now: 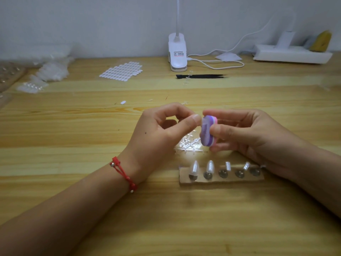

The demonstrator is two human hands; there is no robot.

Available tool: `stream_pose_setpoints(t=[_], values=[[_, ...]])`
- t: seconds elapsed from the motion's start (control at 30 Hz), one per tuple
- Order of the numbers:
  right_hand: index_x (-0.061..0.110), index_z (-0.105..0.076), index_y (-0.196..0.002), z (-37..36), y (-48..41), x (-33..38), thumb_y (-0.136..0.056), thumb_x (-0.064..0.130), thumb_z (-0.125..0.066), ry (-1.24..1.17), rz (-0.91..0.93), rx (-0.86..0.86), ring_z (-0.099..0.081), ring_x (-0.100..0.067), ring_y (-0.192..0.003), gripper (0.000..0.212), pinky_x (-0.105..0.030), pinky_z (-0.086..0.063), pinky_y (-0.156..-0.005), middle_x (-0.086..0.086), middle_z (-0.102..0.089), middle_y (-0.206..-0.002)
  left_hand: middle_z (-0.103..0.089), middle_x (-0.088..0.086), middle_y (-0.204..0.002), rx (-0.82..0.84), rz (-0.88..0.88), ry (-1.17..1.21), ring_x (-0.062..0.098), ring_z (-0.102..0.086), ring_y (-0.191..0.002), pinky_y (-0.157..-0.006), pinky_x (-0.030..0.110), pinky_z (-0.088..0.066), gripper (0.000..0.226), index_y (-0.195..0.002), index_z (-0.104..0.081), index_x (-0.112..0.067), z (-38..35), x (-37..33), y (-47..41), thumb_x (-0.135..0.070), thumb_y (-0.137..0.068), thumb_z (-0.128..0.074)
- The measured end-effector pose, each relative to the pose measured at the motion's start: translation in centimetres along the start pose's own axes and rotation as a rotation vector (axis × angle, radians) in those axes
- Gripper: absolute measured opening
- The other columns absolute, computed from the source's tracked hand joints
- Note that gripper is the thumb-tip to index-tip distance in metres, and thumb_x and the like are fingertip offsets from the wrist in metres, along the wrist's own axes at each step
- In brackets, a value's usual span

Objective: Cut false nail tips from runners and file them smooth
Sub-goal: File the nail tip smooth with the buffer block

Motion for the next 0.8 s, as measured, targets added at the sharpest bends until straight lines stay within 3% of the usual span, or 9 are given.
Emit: stream_pose_setpoints(t=[0.4,0.57,0.8], values=[[0.021,-0.08,-0.09,0.43,-0.12,0.04,-0.052,0.021,-0.077,-0.053,-0.002,-0.031,-0.071,-0.01,-0.068,0.038,-0.019,-0.056,-0.059,-0.002,-0.075,-0.081,-0.055,-0.002,-0.061,0.008,-0.014,-0.027,0.006,-0.038,-0.047,-0.046,0.015,-0.03,0.016,-0.067,-0.065,-0.015,-0.17,-0.06,0.07,-0.012,-0.083,-0.068],[0.025,-0.08,-0.089,0.33,-0.09,0.13,-0.053,0.021,-0.077,-0.028,-0.019,0.012,-0.071,-0.009,-0.071,0.036,-0.019,-0.056,-0.06,-0.001,-0.076,-0.083,-0.054,-0.012,-0.058,0.023,-0.021,-0.038,0.003,-0.037,-0.046,-0.046,0.013,-0.03,0.017,-0.068,-0.065,-0.016,-0.14,-0.12,0.08,-0.011,-0.085,-0.066],[0.024,-0.08,-0.091,0.36,-0.14,0.04,-0.054,0.02,-0.078,-0.029,-0.023,0.026,-0.072,-0.011,-0.072,0.037,-0.02,-0.057,-0.062,-0.002,-0.076,-0.085,-0.053,-0.008,-0.059,0.015,-0.037,-0.036,0.006,-0.037,-0.047,-0.046,0.014,-0.03,0.018,-0.067,-0.064,-0.016,-0.23,-0.17,0.1,-0.01,-0.084,-0.066]])
Point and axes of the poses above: each hand's wrist, its own y-axis away from the middle knuckle, its own z-axis out of the back of the hand, x = y × z, the point moved 2 cm from there along -y, towards the middle knuckle
